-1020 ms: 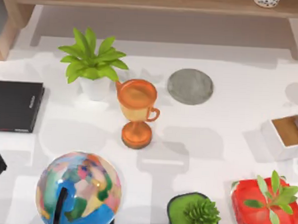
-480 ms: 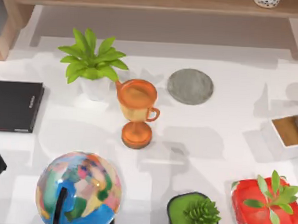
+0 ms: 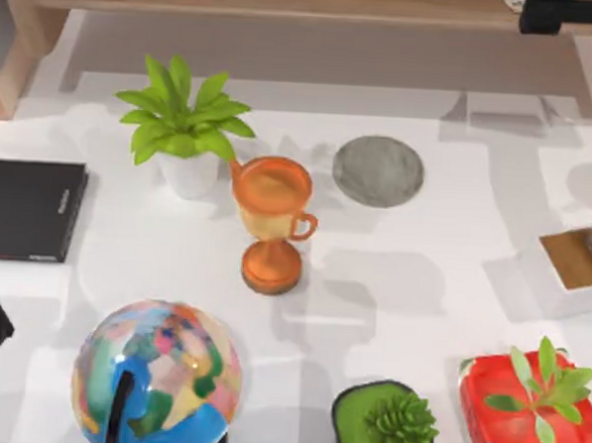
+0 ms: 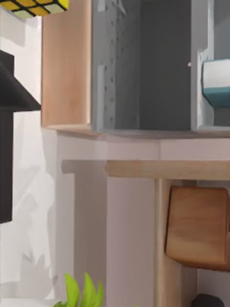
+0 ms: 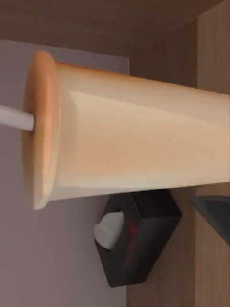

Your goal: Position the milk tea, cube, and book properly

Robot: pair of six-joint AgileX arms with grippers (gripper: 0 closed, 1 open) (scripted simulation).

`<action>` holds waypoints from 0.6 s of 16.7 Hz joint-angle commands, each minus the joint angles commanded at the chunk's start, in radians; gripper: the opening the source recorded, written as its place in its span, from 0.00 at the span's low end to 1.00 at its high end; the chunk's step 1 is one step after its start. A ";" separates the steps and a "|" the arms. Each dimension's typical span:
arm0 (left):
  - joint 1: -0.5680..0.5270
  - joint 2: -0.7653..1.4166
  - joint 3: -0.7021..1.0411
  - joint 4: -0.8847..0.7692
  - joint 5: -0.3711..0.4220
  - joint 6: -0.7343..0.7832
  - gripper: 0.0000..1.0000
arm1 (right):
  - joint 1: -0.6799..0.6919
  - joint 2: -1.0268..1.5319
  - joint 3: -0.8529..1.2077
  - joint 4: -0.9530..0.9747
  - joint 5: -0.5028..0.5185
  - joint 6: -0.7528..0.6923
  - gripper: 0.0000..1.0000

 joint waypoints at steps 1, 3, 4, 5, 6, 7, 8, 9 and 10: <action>0.000 0.000 0.000 0.000 0.000 0.000 1.00 | 0.008 0.054 0.032 0.024 0.010 0.000 1.00; 0.000 0.000 0.000 0.000 0.000 0.000 1.00 | 0.021 0.130 0.079 0.060 0.024 0.000 1.00; 0.000 0.000 0.000 0.000 0.000 0.000 1.00 | 0.024 0.152 0.093 0.071 0.029 0.000 1.00; 0.000 0.000 0.000 0.000 0.000 0.000 1.00 | 0.026 0.163 0.100 0.076 0.031 0.000 1.00; 0.000 0.000 0.000 0.000 0.000 0.000 1.00 | 0.026 0.164 0.101 0.077 0.032 0.000 1.00; 0.000 0.000 0.000 0.000 0.000 0.000 1.00 | 0.026 0.164 0.101 0.077 0.032 0.000 1.00; 0.000 0.000 0.000 0.000 0.000 0.000 1.00 | 0.026 0.164 0.101 0.077 0.032 0.000 1.00; 0.000 0.000 0.000 0.000 0.000 0.000 1.00 | 0.021 0.162 0.096 0.075 0.030 0.000 1.00; 0.000 0.000 0.000 0.000 0.000 0.000 1.00 | 0.021 0.164 0.099 0.074 0.029 0.000 1.00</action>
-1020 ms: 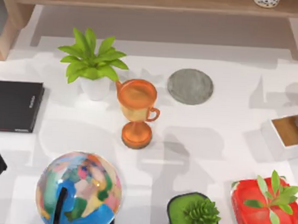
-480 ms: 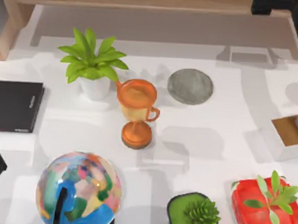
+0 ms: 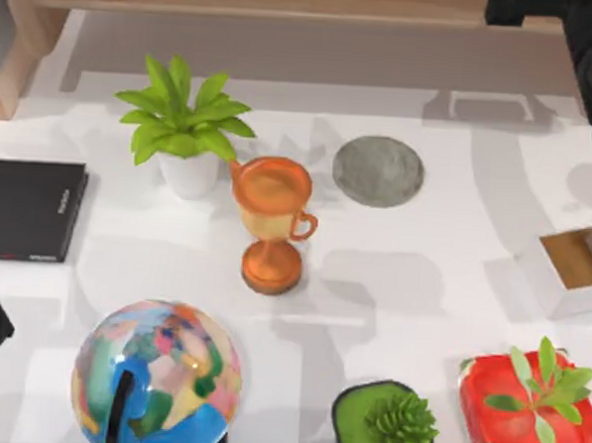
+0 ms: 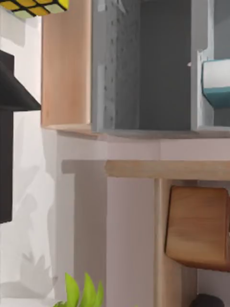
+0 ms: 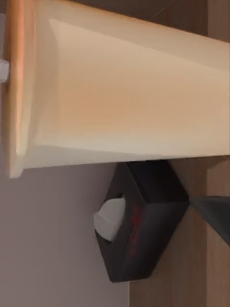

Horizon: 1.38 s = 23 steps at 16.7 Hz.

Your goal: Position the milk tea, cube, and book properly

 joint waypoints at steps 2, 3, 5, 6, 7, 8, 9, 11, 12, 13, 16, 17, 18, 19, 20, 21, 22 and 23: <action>0.000 0.000 0.000 0.000 0.000 0.000 1.00 | -0.003 0.027 0.037 -0.009 -0.006 0.000 1.00; 0.000 0.000 0.000 0.000 0.000 0.000 1.00 | -0.007 0.050 0.071 -0.017 -0.009 0.000 1.00; 0.000 0.000 0.000 0.000 0.000 0.000 1.00 | -0.017 0.106 0.148 -0.038 -0.018 0.000 1.00; 0.000 0.000 0.000 0.000 0.000 0.000 1.00 | -0.023 0.136 0.191 -0.050 -0.024 -0.001 1.00; 0.000 0.000 0.000 0.000 0.000 0.000 1.00 | -0.029 0.166 0.234 -0.064 -0.029 -0.001 1.00; 0.000 0.000 0.000 0.000 0.000 0.000 1.00 | -0.035 0.193 0.275 -0.077 -0.035 -0.001 1.00; 0.000 0.000 0.000 0.000 0.000 0.000 1.00 | -0.041 0.218 0.313 -0.089 -0.040 -0.001 1.00; 0.000 0.000 0.000 0.000 0.000 0.000 1.00 | -0.049 0.252 0.364 -0.106 -0.048 -0.001 1.00; 0.000 0.000 0.000 0.000 0.000 0.000 1.00 | -0.051 0.259 0.374 -0.110 -0.049 -0.001 1.00; 0.000 0.000 0.000 0.000 0.000 0.000 1.00 | -0.051 0.260 0.375 -0.110 -0.049 -0.002 1.00; 0.000 0.000 0.000 0.000 0.000 0.000 1.00 | -0.051 0.260 0.375 -0.110 -0.049 -0.002 1.00; 0.000 0.000 0.000 0.000 0.000 0.000 1.00 | -0.051 0.260 0.375 -0.110 -0.049 -0.002 0.92; 0.000 0.000 0.000 0.000 0.000 0.000 1.00 | -0.051 0.260 0.375 -0.110 -0.049 -0.002 0.85; 0.000 0.000 0.000 0.000 0.000 0.000 1.00 | -0.051 0.260 0.375 -0.110 -0.049 -0.002 0.77; 0.000 0.000 0.000 0.000 0.000 0.000 1.00 | -0.051 0.260 0.375 -0.110 -0.049 -0.002 0.70; 0.000 0.000 0.000 0.000 0.000 0.000 1.00 | -0.051 0.260 0.375 -0.110 -0.049 -0.002 0.62; 0.000 0.000 0.000 0.000 0.000 0.000 1.00 | -0.051 0.260 0.375 -0.110 -0.049 -0.002 0.55; 0.000 0.000 0.000 0.000 0.000 0.000 1.00 | -0.051 0.260 0.375 -0.110 -0.049 -0.002 0.47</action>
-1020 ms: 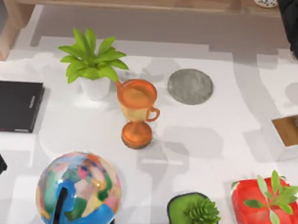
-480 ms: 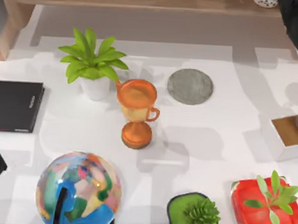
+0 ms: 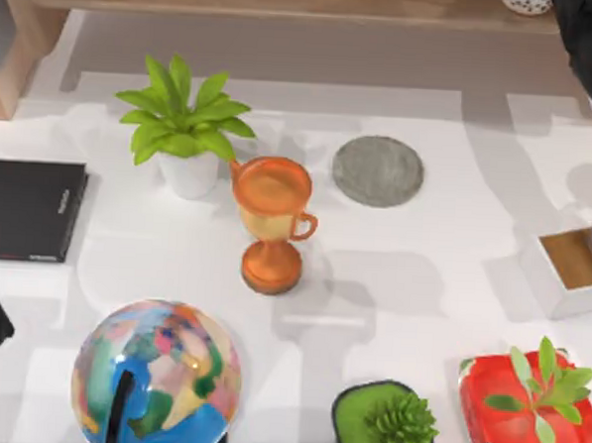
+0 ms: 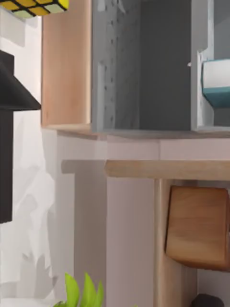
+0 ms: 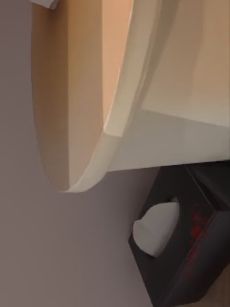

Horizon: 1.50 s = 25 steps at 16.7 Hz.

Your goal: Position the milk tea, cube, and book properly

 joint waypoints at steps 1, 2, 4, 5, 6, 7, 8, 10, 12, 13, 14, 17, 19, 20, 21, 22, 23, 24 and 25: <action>0.000 0.000 0.000 0.000 0.000 0.000 1.00 | 0.000 0.000 0.000 0.000 0.000 0.000 0.40; 0.000 0.000 0.000 0.000 0.000 0.000 1.00 | 0.000 0.000 0.000 0.000 0.000 0.000 0.32; 0.000 0.000 0.000 0.000 0.000 0.000 1.00 | 0.000 0.000 0.000 0.000 0.000 0.000 0.17; 0.000 0.000 0.000 0.000 0.000 0.000 1.00 | 0.000 0.000 0.000 0.000 0.000 0.000 0.10; 0.000 0.000 0.000 0.000 0.000 0.000 1.00 | 0.000 0.000 0.000 0.000 0.000 0.000 0.02; 0.000 0.000 0.000 0.000 0.000 0.000 1.00 | 0.000 0.000 0.000 0.000 0.000 0.000 0.00; 0.000 0.000 0.000 0.000 0.000 0.000 1.00 | 0.000 0.000 0.000 0.000 0.000 0.000 0.00; 0.000 0.000 0.000 0.000 0.000 0.000 1.00 | 0.000 0.000 0.000 0.000 0.000 0.000 0.00; 0.000 0.000 0.000 0.000 0.000 0.000 1.00 | 0.000 0.000 0.000 0.000 0.000 0.000 0.00; 0.000 0.000 0.000 0.000 0.000 0.000 1.00 | 0.000 0.000 0.000 0.000 0.000 0.000 0.00; 0.000 0.000 0.000 0.000 0.000 0.000 1.00 | 0.000 0.000 0.000 0.000 0.000 0.000 0.00; 0.000 0.000 0.000 0.000 0.000 0.000 1.00 | 0.007 -0.019 -0.016 0.006 0.005 0.002 0.00; 0.000 0.000 0.000 0.000 0.000 0.000 1.00 | 0.018 -0.072 -0.074 0.018 0.014 0.002 0.00; 0.000 0.000 0.000 0.000 0.000 0.000 1.00 | 0.024 -0.105 -0.117 0.025 0.018 0.002 0.00; 0.000 0.000 0.000 0.000 0.000 0.000 1.00 | 0.029 -0.139 -0.167 0.031 0.023 0.002 0.00; 0.000 0.000 0.000 0.000 0.000 0.000 1.00 | 0.034 -0.173 -0.219 0.037 0.027 0.002 0.00; 0.000 0.000 0.000 0.000 0.000 0.000 1.00 | 0.038 -0.207 -0.267 0.043 0.032 0.003 0.00; 0.000 0.000 0.000 0.000 0.000 0.000 1.00 | 0.044 -0.238 -0.304 0.051 0.037 0.003 0.00; 0.000 0.000 0.000 0.000 0.000 0.000 1.00 | 0.050 -0.262 -0.331 0.059 0.043 0.003 0.00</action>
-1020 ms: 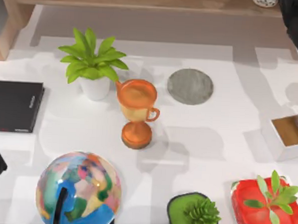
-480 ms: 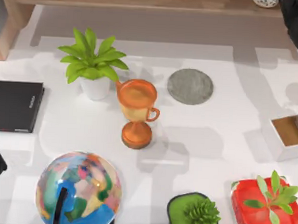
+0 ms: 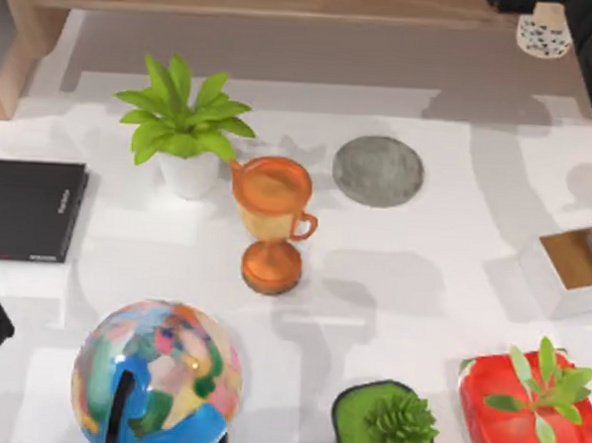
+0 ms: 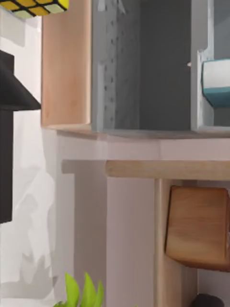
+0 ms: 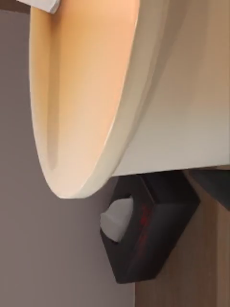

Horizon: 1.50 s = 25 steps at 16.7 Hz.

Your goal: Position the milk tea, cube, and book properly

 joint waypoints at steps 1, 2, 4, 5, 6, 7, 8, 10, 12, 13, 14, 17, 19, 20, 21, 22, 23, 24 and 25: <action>0.000 0.000 0.000 0.000 0.000 0.000 1.00 | 0.006 -0.016 -0.016 0.007 0.005 0.000 0.00; 0.000 0.000 0.000 0.000 0.000 0.000 1.00 | 0.008 -0.020 -0.021 0.011 0.008 0.000 0.00; 0.000 0.000 0.000 0.000 0.000 0.000 1.00 | 0.008 -0.020 -0.021 0.011 0.008 0.000 0.00; 0.000 0.000 0.000 0.000 0.000 0.000 1.00 | 0.003 -0.015 -0.017 0.008 0.005 0.002 0.00; 0.000 0.000 0.000 0.000 0.000 0.000 1.00 | 0.005 -0.015 -0.017 0.009 0.006 0.002 0.00; 0.000 0.000 0.000 0.000 0.000 0.000 1.00 | 0.014 -0.015 -0.016 0.016 0.012 0.001 0.00; 0.000 0.000 0.000 0.000 0.000 0.000 1.00 | 0.033 -0.013 -0.016 0.028 0.023 0.001 0.00; 0.000 0.000 0.000 0.000 0.000 0.000 1.00 | 0.087 0.004 -0.017 0.064 0.056 -0.001 0.00; 0.000 0.000 0.000 0.000 0.000 0.000 1.00 | 0.154 0.037 -0.019 0.111 0.102 -0.001 0.00; 0.000 0.000 0.000 0.000 0.000 0.000 1.00 | 0.188 0.060 -0.019 0.137 0.128 -0.002 0.00; 0.000 0.000 0.000 0.000 0.000 0.000 1.00 | 0.221 0.087 -0.018 0.164 0.156 -0.001 0.00; 0.000 0.000 0.000 0.000 0.000 0.000 1.00 | 0.297 0.192 -0.007 0.243 0.243 0.000 0.00; 0.000 0.000 0.000 0.000 0.000 0.000 1.00 | 0.327 0.267 0.004 0.288 0.295 0.001 0.00; 0.000 0.000 0.000 0.000 0.000 0.000 1.00 | 0.337 0.301 0.010 0.307 0.317 0.002 0.00; 0.000 0.000 0.000 0.000 0.000 0.000 1.00 | 0.345 0.331 0.015 0.322 0.335 0.003 0.00; 0.000 0.000 0.000 0.000 0.000 0.000 1.00 | 0.349 0.353 0.018 0.333 0.349 0.004 0.00; 0.000 0.000 0.000 0.000 0.000 0.000 1.00 | 0.352 0.366 0.021 0.340 0.357 0.005 0.00; 0.000 0.000 0.000 0.000 0.000 0.000 1.00 | 0.352 0.369 0.021 0.341 0.359 0.005 0.00; 0.000 0.000 0.000 0.000 0.000 0.000 1.00 | 0.352 0.369 0.021 0.341 0.359 0.005 0.00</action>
